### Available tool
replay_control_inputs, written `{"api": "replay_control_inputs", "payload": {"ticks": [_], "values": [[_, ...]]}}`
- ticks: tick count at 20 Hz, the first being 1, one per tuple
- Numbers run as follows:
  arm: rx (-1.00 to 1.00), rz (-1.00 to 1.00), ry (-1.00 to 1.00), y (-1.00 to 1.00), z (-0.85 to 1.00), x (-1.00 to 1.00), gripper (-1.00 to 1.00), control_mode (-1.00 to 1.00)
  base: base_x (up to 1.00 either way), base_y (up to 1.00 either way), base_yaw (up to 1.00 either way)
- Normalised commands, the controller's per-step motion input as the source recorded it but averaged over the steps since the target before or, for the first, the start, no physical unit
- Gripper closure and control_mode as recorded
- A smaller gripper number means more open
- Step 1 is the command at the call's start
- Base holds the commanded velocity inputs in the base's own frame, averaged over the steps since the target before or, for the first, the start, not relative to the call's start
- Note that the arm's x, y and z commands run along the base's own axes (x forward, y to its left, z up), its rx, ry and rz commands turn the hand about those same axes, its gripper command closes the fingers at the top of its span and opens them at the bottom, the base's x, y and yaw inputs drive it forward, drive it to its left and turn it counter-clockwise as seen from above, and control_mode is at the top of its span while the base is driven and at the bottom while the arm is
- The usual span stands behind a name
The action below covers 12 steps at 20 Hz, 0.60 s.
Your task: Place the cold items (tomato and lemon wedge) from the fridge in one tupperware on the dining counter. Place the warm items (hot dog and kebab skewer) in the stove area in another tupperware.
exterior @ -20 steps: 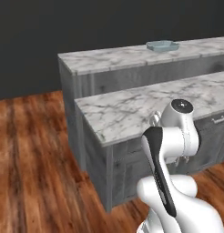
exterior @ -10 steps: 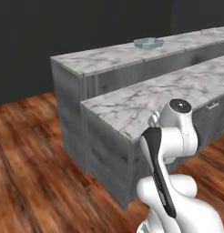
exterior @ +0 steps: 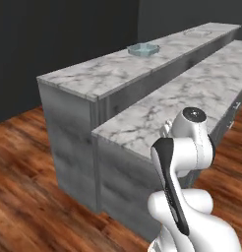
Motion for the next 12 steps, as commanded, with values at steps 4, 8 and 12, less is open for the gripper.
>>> {"api": "replay_control_inputs", "payload": {"ticks": [4,8,12], "values": [[0.0,0.0,0.0,0.0,0.0,0.0,1.0,1.0,0.26,1.0,-0.34],[0.0,0.0,0.0,0.0,0.0,0.0,1.0,1.0,0.11,1.0,-0.29],[0.0,0.0,0.0,0.0,0.0,0.0,1.0,1.0,0.0,1.0,-0.27]]}}
